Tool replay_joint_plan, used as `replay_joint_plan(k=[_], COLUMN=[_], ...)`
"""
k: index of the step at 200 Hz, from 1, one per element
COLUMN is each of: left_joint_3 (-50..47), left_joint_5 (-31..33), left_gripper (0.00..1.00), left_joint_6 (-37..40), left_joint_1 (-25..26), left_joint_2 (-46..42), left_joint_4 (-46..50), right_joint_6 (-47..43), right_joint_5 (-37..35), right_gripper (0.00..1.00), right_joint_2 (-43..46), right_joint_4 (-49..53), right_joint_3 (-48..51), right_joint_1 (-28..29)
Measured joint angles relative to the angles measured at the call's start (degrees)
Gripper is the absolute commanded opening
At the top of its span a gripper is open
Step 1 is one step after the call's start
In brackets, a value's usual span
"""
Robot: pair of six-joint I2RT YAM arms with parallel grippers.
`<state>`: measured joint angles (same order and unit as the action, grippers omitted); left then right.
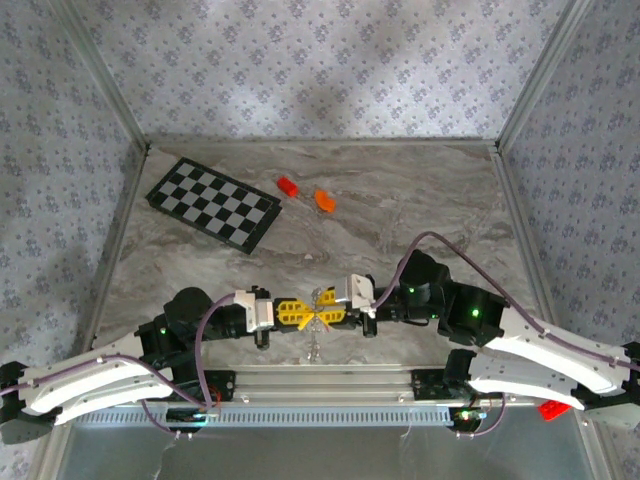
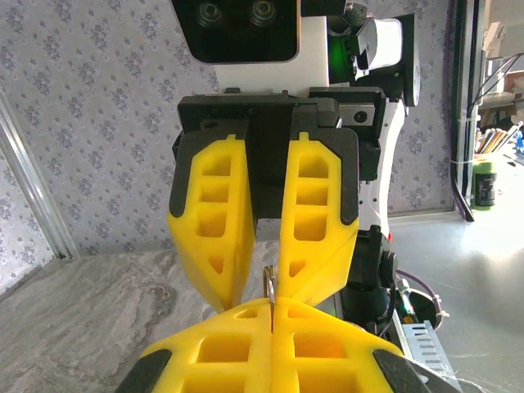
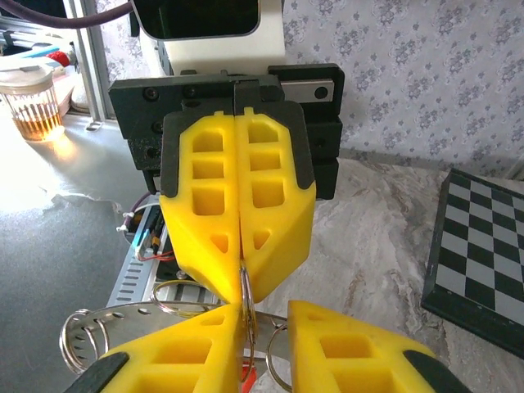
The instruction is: Put the keys on the keyring
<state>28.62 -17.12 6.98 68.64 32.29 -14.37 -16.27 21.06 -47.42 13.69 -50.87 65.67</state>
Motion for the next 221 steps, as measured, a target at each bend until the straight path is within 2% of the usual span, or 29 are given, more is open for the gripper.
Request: replay_joint_plan(k=[46,89,119,158,221], left_joint_3=[0.0,0.0,0.5,4.3,5.6], left_joint_5=[0.6,0.9,2.8,6.6,7.5], left_gripper=[0.0,0.0,0.19,0.29,0.32], left_joint_6=[0.0,0.0,0.5,1.1,1.1], left_joint_1=[0.0,0.0,0.0,0.0,0.0], left_joint_2=[0.0,0.0,0.0,-0.1,2.1], left_joint_4=[0.0,0.3,3.5,10.9,13.4], right_joint_6=[0.1,0.0,-0.6,-3.1,-6.1], right_joint_5=[0.5,0.4,-1.4,-7.1,-10.4], right_gripper=[0.0,0.0,0.0,0.0,0.0], right_joint_2=[0.1,0.1,-0.1,-2.1,-6.4], right_joint_4=[0.6,1.0,4.1,14.0,24.4], right_joint_3=[0.0,0.0,-0.8,-6.1,-11.9], right_joint_1=[0.1,0.1,0.3,0.4,0.5])
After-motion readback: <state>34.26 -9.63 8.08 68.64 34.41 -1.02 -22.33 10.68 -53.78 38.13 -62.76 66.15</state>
